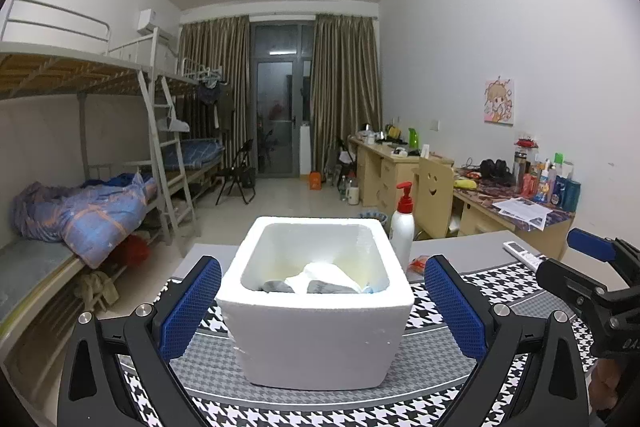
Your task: Organize soft objects
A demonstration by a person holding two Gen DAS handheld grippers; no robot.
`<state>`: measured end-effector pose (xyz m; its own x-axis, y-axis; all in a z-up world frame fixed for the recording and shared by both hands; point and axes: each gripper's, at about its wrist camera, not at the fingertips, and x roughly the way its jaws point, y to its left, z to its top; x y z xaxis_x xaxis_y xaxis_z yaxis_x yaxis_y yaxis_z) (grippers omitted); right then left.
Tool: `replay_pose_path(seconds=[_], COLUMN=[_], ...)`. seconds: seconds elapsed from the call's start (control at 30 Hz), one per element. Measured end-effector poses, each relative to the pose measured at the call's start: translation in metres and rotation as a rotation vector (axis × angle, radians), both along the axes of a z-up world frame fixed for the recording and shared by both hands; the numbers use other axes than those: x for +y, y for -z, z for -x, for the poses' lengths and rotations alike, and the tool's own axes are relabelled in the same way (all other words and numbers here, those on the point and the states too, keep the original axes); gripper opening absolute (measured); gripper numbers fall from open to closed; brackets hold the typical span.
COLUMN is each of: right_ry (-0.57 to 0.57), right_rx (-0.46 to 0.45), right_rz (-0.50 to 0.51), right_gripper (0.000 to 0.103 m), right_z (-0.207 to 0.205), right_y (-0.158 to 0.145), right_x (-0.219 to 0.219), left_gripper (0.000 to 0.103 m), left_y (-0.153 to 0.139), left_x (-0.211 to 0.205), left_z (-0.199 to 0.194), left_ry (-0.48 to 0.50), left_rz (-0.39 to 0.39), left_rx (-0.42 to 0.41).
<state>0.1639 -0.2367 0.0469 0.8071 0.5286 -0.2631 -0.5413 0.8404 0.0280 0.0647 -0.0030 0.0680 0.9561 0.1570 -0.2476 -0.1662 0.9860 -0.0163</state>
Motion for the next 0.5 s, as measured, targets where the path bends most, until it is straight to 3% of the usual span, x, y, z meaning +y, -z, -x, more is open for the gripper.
replay_pose_path(seconds=[0.5], right_ry=[0.027], right_rx=[-0.012], right_rz=[-0.009], right_gripper=[0.101], right_z=[0.014], right_y=[0.028], right_x=[-0.005], left_gripper=[0.102], left_y=[0.027], left_x=[0.004], left_z=[0.015], left_ry=[-0.023], left_rz=[0.002], left_rx=[-0.03])
